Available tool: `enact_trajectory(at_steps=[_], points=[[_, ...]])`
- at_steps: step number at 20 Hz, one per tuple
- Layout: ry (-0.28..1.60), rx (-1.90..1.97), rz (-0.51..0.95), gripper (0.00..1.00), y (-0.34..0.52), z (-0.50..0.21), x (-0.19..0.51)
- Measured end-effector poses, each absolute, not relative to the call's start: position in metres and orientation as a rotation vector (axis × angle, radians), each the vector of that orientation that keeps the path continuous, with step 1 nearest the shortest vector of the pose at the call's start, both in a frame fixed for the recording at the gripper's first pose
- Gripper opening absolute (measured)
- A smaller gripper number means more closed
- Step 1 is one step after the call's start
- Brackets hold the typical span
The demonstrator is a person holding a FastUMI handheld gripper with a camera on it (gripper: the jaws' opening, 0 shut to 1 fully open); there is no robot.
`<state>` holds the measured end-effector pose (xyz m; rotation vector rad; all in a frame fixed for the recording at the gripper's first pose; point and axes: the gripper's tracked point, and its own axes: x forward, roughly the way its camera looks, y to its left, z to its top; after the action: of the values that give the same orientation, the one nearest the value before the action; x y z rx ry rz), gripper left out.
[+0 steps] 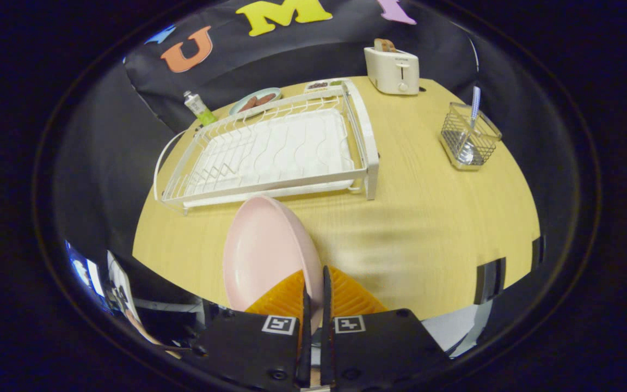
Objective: Take the plate from the dish rack, then take the spoon from the basket and place it into the plate.
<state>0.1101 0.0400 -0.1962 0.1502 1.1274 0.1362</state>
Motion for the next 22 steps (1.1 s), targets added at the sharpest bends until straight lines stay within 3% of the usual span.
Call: enact_trajectory(at_steps=[11,21,22], points=[[1.173,0.31,0.215,0.17,0.013,-0.243,0.111],[0.997,0.138,0.098,0.34,-0.021,-0.23,0.134],[0.96,0.142,0.089,0.43,-0.024,-0.221,0.139]])
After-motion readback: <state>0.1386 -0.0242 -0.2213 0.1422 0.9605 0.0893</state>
